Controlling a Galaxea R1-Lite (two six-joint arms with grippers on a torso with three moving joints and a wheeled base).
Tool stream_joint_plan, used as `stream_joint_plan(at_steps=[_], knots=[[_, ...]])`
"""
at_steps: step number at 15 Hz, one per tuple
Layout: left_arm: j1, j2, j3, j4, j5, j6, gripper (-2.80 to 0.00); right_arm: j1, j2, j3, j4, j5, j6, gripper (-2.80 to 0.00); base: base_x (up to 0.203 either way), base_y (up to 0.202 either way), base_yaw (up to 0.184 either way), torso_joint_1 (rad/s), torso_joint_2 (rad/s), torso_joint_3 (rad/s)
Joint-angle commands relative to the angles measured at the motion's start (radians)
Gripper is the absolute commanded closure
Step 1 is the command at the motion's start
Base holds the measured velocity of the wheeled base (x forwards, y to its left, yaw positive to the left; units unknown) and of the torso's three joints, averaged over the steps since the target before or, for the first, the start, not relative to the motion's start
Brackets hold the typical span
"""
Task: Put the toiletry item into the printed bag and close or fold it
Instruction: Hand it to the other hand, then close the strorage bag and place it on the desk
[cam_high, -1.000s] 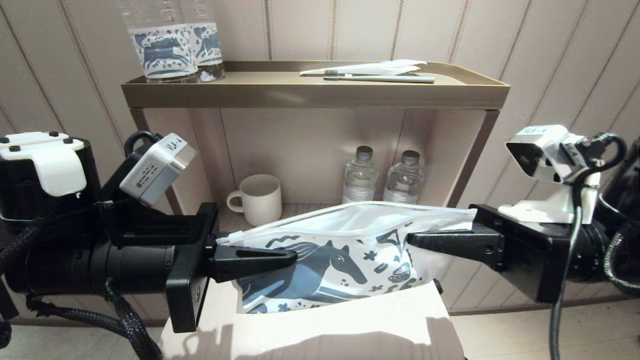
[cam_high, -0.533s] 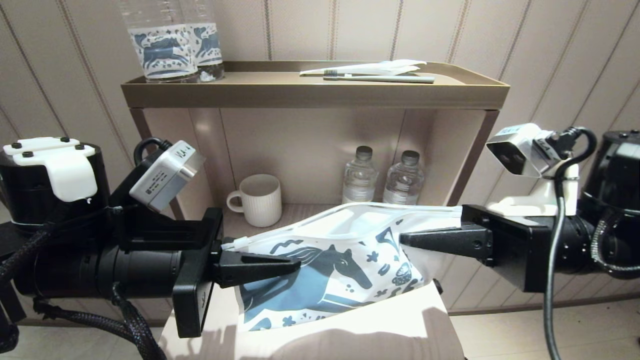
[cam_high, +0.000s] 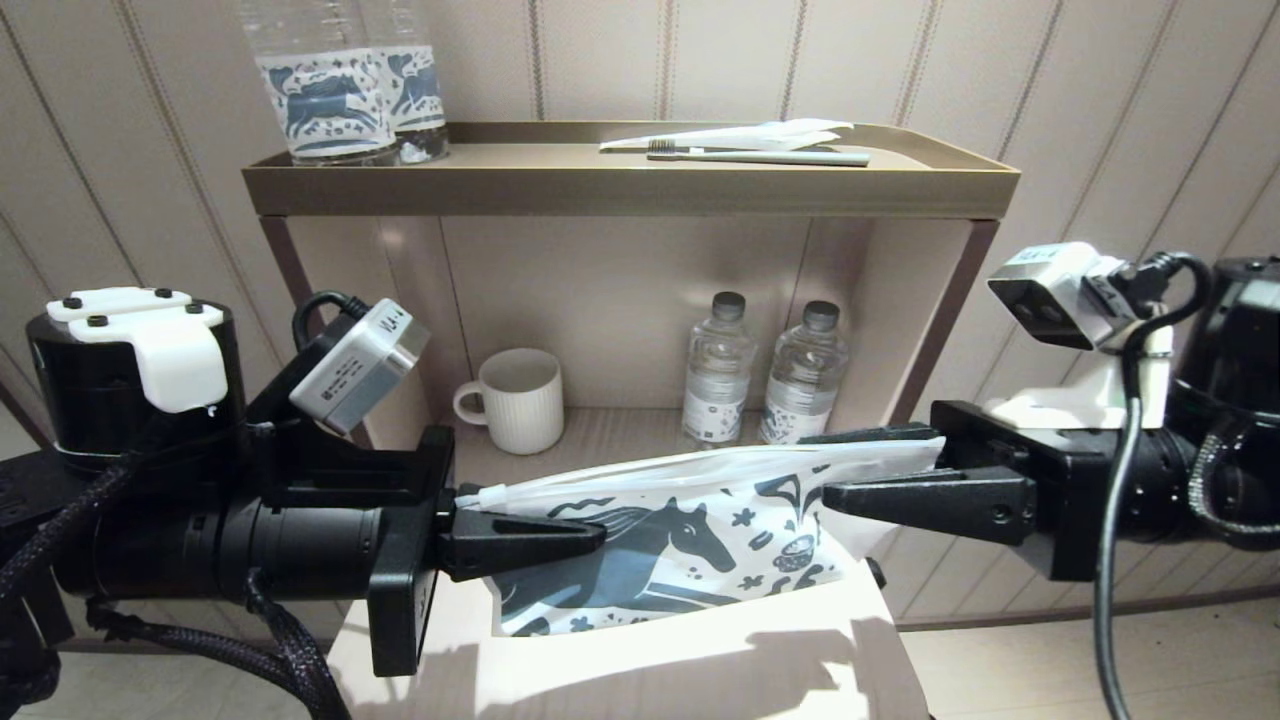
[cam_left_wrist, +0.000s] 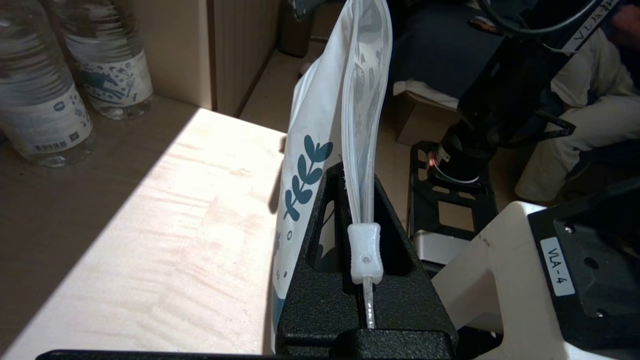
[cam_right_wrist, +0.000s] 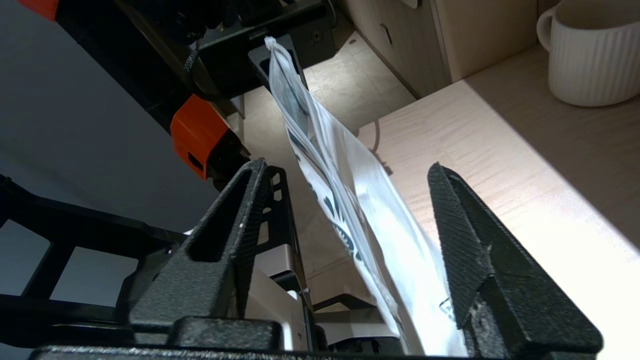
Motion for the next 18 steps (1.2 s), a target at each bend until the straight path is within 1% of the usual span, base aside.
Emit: stream_joint_plan(at_steps=[1,3,4,5,6,8,9,10,11,12,13,15,16,18], knots=[[0.0,0.019,-0.001,-0.002,-0.003,0.0,0.0,-0.019,-0.027,-0.01,0.001,0.007,0.001,-2.8,0.0,0.0,0.0,0.0,0.0,0.0],[0.0,0.025,-0.001,0.002,0.001,0.002,0.0,-0.038,-0.05,-0.032,0.035,0.008,0.001,-2.8,0.0,0.0,0.0,0.0,0.0,0.0],[0.0,0.023,0.0,0.004,0.012,0.004,0.0,-0.042,-0.061,-0.058,0.115,0.007,-0.002,-2.8,0.0,0.0,0.0,0.0,0.0,0.0],[0.0,0.022,-0.001,0.013,0.034,0.015,0.0,-0.046,-0.068,-0.087,0.193,0.007,-0.024,-2.8,0.0,0.0,0.0,0.0,0.0,0.0],[0.0,0.021,-0.001,0.024,0.051,0.032,0.0,-0.047,-0.074,-0.101,0.244,0.006,-0.064,-2.8,0.0,0.0,0.0,0.0,0.0,0.0],[0.0,0.021,-0.043,0.105,0.07,0.078,0.0,-0.045,-0.083,-0.148,0.42,-0.024,-0.192,-2.8,0.0,0.0,0.0,0.0,0.0,0.0],[0.0,0.025,-0.081,0.174,0.074,0.099,0.0,-0.041,-0.085,-0.175,0.503,-0.078,-0.256,-2.8,0.0,0.0,0.0,0.0,0.0,0.0],[0.0,0.036,-0.135,0.26,0.091,0.134,0.0,-0.035,-0.084,-0.197,0.571,-0.16,-0.329,-2.8,0.0,0.0,0.0,0.0,0.0,0.0],[0.0,0.05,-0.188,0.335,0.114,0.176,0.0,-0.027,-0.083,-0.216,0.618,-0.22,-0.387,-2.8,0.0,0.0,0.0,0.0,0.0,0.0],[-0.004,0.065,-0.239,0.39,0.129,0.211,0.0,-0.011,-0.079,-0.242,0.632,-0.235,-0.403,-2.8,0.0,0.0,0.0,0.0,0.0,0.0],[-0.026,0.083,-0.287,0.436,0.141,0.23,0.0,0.001,-0.076,-0.278,0.648,-0.238,-0.407,-2.8,0.0,0.0,0.0,0.0,0.0,0.0],[-0.088,0.135,-0.357,0.478,0.193,0.245,0.0,0.017,-0.069,-0.381,0.72,-0.241,-0.424,-2.8,0.0,0.0,0.0,0.0,0.0,0.0],[-0.113,0.16,-0.386,0.484,0.223,0.248,0.0,0.029,-0.063,-0.44,0.796,-0.242,-0.459,-2.8,0.0,0.0,0.0,0.0,0.0,0.0],[-0.135,0.205,-0.438,0.504,0.237,0.25,0.0,0.073,-0.051,-0.527,0.964,-0.247,-0.557,-2.8,0.0,0.0,0.0,0.0,0.0,0.0]])
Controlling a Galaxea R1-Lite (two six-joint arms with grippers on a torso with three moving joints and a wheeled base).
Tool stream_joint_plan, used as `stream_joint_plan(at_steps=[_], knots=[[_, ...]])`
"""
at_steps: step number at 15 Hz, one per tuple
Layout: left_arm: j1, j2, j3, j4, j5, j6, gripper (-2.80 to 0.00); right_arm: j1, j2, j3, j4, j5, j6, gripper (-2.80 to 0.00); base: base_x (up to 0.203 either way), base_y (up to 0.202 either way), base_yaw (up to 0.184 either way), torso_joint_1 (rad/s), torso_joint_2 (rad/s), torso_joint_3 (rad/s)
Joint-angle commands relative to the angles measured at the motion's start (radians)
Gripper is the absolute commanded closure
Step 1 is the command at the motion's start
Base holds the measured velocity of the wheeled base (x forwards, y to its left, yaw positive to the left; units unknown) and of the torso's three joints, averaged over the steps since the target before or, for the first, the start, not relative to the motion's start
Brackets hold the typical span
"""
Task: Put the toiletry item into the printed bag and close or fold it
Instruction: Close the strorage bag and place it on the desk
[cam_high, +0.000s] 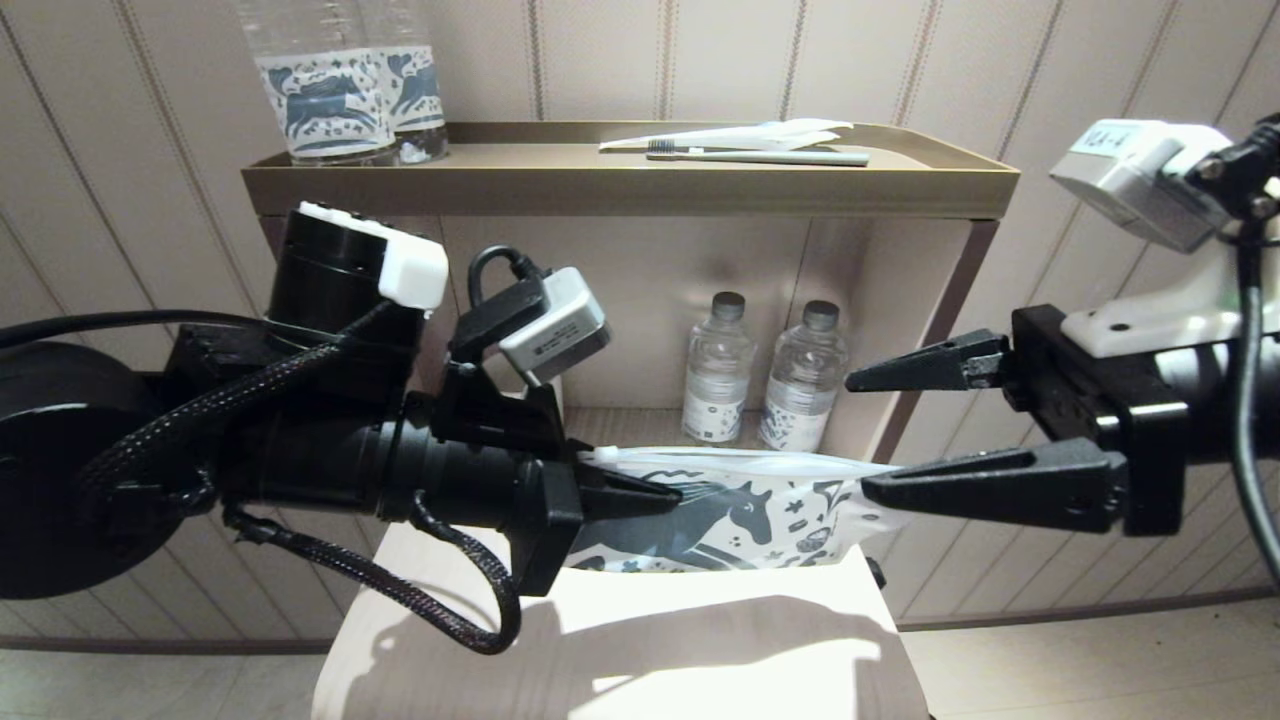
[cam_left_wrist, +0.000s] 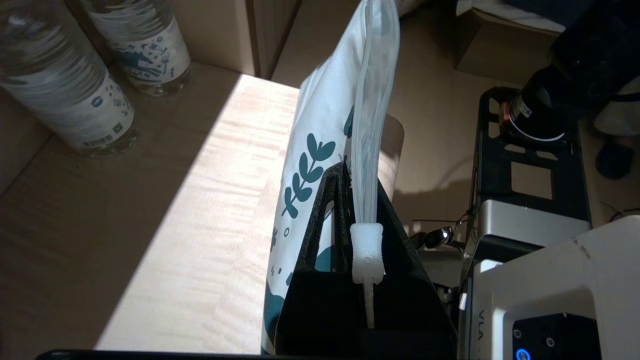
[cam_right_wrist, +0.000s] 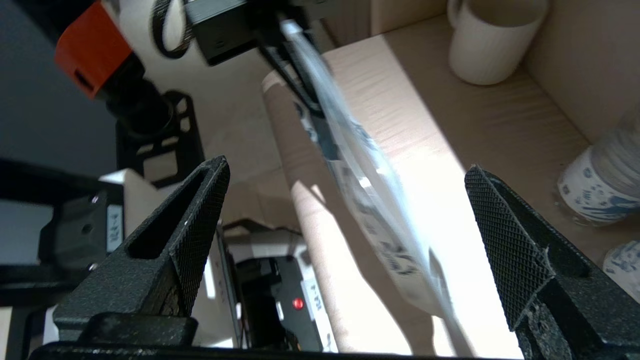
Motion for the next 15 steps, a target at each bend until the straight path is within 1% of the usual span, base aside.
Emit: stream_joint_plan(at_steps=[1,3,4,6,8,11,15], knots=[[-0.018,0.065,-0.055,0.019,-0.002,0.002,0.0,0.045,0.017,-0.053,0.076,-0.013,-0.041,-2.8,0.0,0.0,0.0,0.0,0.0,0.0],[-0.039,0.108,-0.115,0.051,-0.003,0.012,0.0,0.109,0.035,-0.078,0.088,-0.09,-0.057,-2.8,0.0,0.0,0.0,0.0,0.0,0.0],[-0.053,0.122,-0.129,0.055,-0.003,0.015,0.0,0.122,0.043,-0.087,0.089,-0.101,-0.067,-2.8,0.0,0.0,0.0,0.0,0.0,0.0],[-0.064,0.133,-0.131,0.065,-0.002,0.016,0.0,0.123,0.051,-0.096,0.089,-0.107,-0.109,-2.8,0.0,0.0,0.0,0.0,0.0,0.0],[-0.07,0.131,-0.131,0.07,-0.003,0.016,0.0,0.126,0.071,-0.109,0.089,-0.108,-0.12,-2.8,0.0,0.0,0.0,0.0,0.0,0.0],[-0.073,0.131,-0.124,0.07,-0.008,0.013,0.0,0.167,0.099,-0.109,0.083,-0.127,-0.152,-2.8,0.0,0.0,0.0,0.0,0.0,0.0],[-0.071,0.127,-0.107,0.063,-0.011,0.009,0.0,0.169,0.136,-0.135,0.082,-0.141,-0.152,-2.8,0.0,0.0,0.0,0.0,0.0,0.0]])
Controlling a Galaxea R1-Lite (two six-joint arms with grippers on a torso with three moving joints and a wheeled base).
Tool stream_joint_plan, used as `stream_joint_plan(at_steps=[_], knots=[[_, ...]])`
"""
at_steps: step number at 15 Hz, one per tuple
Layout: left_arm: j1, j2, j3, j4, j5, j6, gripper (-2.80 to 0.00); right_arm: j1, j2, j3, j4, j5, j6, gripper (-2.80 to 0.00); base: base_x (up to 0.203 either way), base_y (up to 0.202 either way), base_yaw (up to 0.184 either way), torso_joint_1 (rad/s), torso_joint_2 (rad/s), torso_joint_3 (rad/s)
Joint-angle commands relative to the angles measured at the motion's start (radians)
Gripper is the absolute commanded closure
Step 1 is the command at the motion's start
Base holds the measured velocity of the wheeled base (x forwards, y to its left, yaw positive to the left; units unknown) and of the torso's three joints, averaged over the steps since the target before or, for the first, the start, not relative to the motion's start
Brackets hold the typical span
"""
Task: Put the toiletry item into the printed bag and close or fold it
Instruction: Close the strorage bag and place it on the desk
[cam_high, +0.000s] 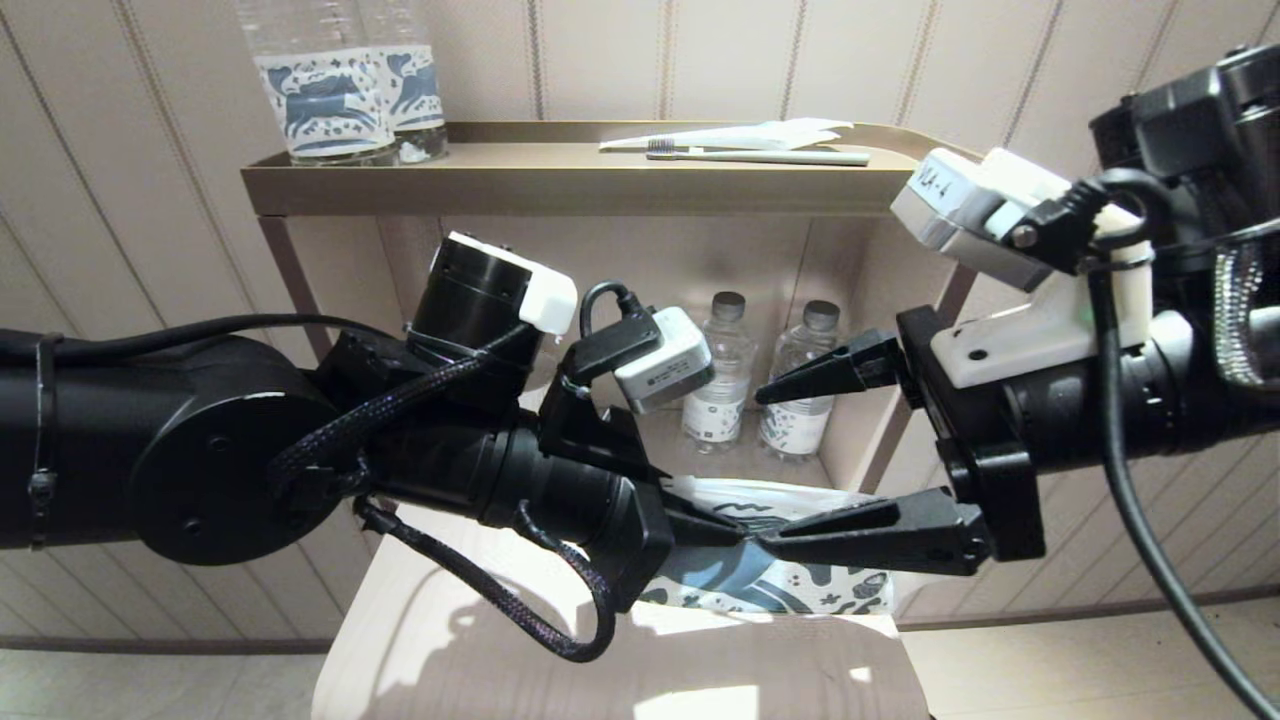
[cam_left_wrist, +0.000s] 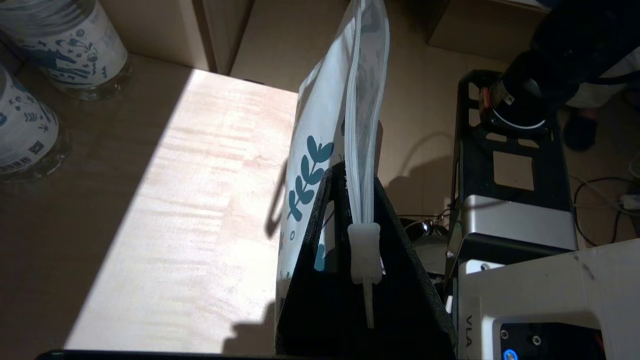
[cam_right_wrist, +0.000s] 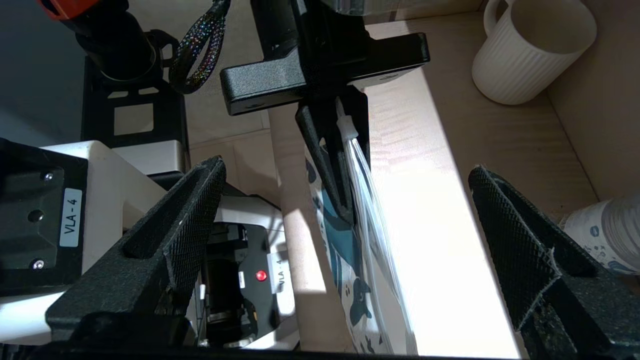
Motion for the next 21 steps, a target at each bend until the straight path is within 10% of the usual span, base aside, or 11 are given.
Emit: stream_joint_plan(at_steps=[1,8,9,20,21], knots=[[0.001,-0.008,0.009,-0.001,-0.004,0.002,0.0,0.0,0.013,0.008,-0.005,-0.003,-0.003,-2.8,0.0,0.0,0.0,0.0,0.0,0.0],[0.001,-0.016,0.023,-0.004,-0.004,0.003,0.0,0.007,-0.009,0.033,-0.034,-0.053,-0.004,-2.8,0.0,0.0,0.0,0.0,0.0,0.0],[0.001,-0.016,0.023,-0.004,-0.004,0.003,0.0,0.008,-0.009,0.033,-0.036,-0.053,-0.002,0.0,0.0,0.0,0.0,0.0,0.0,0.0],[0.006,-0.056,0.055,-0.005,-0.011,-0.006,0.0,0.068,0.016,0.045,-0.055,-0.04,0.038,0.0,0.0,0.0,0.0,0.0,0.0,0.0],[0.007,-0.054,0.055,-0.008,-0.013,-0.006,0.0,0.068,0.017,0.047,-0.056,-0.03,0.039,-2.8,0.0,0.0,0.0,0.0,0.0,0.0]])
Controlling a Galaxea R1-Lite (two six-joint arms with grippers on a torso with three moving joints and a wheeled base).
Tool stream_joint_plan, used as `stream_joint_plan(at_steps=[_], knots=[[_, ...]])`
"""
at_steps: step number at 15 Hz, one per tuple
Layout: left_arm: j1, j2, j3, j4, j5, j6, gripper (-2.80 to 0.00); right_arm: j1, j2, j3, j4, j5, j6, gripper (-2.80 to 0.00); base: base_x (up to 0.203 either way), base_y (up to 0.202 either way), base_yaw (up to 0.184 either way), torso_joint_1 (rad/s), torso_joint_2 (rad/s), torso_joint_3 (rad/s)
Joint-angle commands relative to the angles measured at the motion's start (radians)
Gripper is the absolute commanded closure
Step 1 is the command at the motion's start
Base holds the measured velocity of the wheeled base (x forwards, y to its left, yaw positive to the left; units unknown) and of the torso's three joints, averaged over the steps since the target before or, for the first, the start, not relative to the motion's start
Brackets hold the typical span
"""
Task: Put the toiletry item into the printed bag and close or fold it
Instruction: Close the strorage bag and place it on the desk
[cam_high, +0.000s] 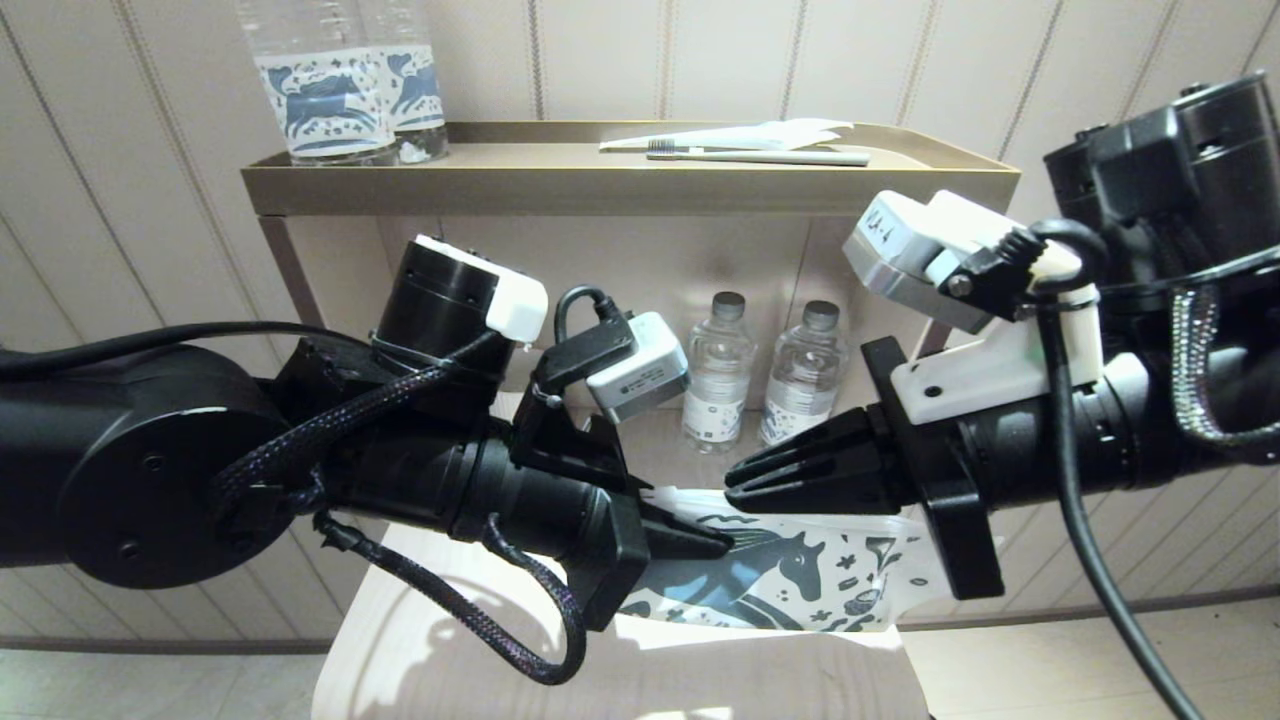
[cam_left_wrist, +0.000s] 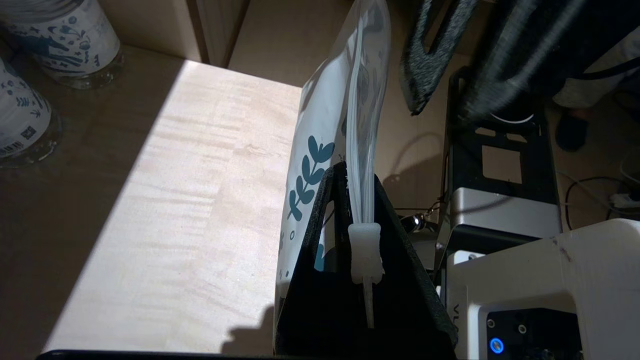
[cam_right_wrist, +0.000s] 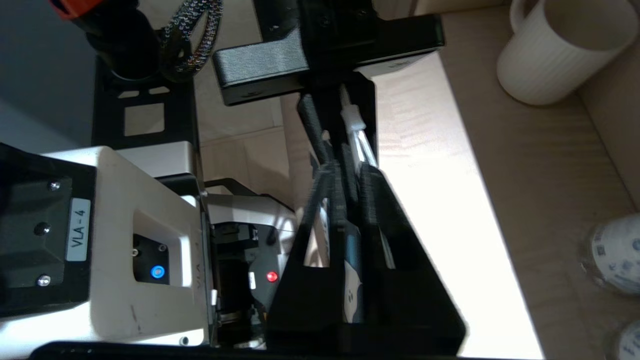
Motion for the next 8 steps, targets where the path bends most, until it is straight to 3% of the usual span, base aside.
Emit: stream_joint_plan(at_steps=[1,8], knots=[[0.0,-0.007,0.003,-0.007,-0.005,0.0,0.0,0.001,0.006,-0.001,0.001,0.007,0.0,-2.8,0.0,0.0,0.0,0.0,0.0,0.0],[0.0,-0.007,0.013,-0.03,-0.008,-0.005,0.0,0.01,0.023,0.009,-0.037,0.068,0.038,-2.8,0.0,0.0,0.0,0.0,0.0,0.0]])
